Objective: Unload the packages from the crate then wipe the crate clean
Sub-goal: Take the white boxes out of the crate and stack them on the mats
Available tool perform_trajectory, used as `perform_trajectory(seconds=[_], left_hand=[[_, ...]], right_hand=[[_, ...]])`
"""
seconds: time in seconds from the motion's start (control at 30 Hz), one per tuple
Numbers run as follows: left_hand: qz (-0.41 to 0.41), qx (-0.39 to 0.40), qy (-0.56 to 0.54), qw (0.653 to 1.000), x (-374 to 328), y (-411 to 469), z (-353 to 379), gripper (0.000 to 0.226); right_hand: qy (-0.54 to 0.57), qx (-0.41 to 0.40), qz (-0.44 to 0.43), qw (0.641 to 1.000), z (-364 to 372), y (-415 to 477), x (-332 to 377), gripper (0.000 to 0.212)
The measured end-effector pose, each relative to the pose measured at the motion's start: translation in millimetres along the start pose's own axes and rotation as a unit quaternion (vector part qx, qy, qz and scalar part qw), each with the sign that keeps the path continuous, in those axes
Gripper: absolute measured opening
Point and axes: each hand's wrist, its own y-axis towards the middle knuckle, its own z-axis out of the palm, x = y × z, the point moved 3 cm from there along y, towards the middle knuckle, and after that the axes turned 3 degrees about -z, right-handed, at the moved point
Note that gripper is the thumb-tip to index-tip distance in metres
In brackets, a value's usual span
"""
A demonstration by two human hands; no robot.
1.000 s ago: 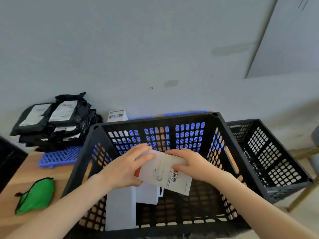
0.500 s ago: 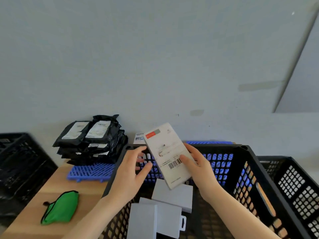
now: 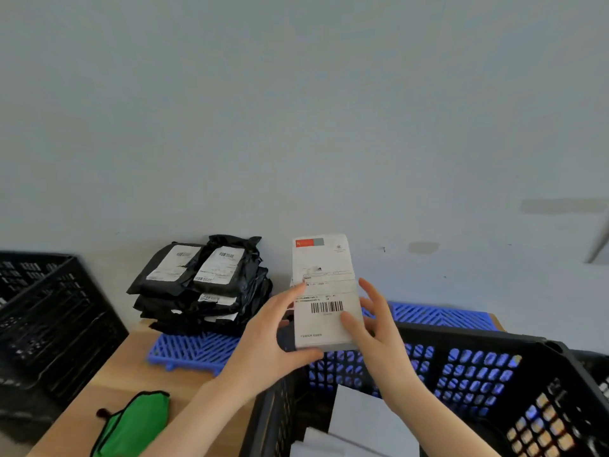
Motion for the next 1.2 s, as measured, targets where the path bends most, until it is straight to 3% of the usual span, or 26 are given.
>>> perform_trajectory(seconds=[0.17, 0.4, 0.57, 0.83, 1.2], left_hand=[[-0.011, -0.01, -0.016, 1.0, 30.9, 40.4, -24.7, 0.095], [-0.023, -0.011, -0.073, 0.997, 91.1, 98.9, -26.4, 0.073], [-0.038, 0.015, -0.105, 0.994, 152.5, 135.9, -3.4, 0.068], [-0.093, 0.077, -0.089, 0.989, 234.1, 153.3, 43.1, 0.067], [-0.148, 0.108, -0.066, 0.981, 279.3, 156.6, 68.8, 0.066]], right_hand=[[-0.068, 0.031, -0.01, 0.997, 22.0, 39.8, -0.3, 0.062], [-0.15, 0.069, 0.04, 0.986, 42.8, 108.0, -37.5, 0.071], [-0.258, 0.061, 0.065, 0.962, 50.2, 158.5, -79.3, 0.07], [-0.387, 0.143, 0.152, 0.898, 65.9, 201.8, -147.0, 0.079], [-0.445, 0.204, 0.202, 0.848, 70.1, 227.1, -188.2, 0.082]])
